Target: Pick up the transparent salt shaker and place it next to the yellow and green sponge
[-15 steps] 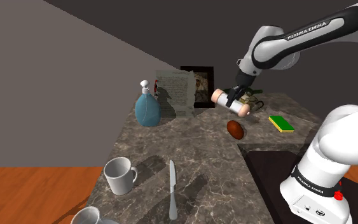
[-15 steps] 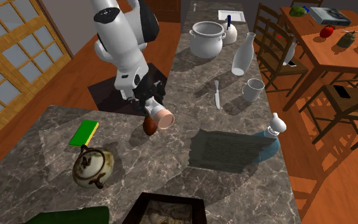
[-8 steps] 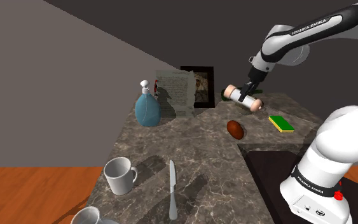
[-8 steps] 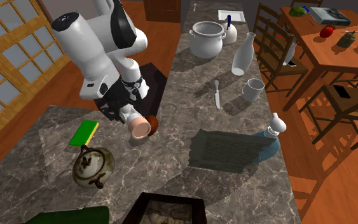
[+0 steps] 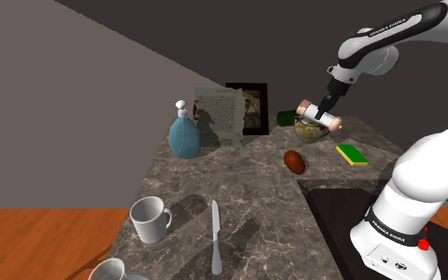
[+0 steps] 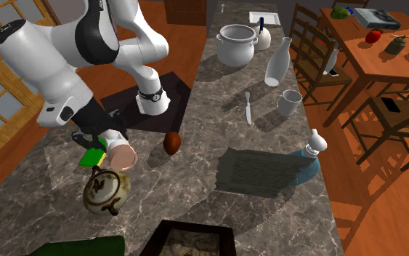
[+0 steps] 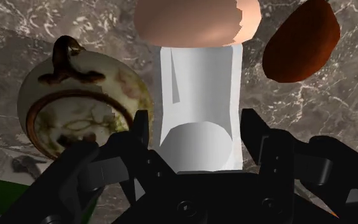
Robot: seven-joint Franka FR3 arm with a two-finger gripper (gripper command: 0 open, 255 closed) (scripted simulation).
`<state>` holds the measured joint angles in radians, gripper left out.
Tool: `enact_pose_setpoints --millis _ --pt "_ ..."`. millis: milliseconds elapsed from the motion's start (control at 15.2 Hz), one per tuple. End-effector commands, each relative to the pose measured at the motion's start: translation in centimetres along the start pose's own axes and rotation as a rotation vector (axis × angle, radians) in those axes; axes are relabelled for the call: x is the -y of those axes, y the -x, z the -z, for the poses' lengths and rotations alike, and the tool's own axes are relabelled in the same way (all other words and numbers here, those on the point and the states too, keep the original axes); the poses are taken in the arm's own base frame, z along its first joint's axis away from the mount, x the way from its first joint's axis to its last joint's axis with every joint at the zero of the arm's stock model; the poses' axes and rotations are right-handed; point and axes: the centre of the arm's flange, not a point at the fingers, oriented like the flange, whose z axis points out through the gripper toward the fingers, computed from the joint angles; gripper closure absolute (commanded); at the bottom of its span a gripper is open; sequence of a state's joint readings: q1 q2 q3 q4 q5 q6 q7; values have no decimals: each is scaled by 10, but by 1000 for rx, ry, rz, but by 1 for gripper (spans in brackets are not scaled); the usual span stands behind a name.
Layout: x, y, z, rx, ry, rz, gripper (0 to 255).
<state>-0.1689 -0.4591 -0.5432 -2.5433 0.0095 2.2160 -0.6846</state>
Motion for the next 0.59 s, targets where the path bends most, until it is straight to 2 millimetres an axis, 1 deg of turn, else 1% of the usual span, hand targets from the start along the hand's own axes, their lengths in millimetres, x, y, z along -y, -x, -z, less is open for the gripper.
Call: enact_pose_setpoints --millis 0,528 --pt "-23 6 3 0 0 1 255" --pt "-125 25 23 0 0 1 255"
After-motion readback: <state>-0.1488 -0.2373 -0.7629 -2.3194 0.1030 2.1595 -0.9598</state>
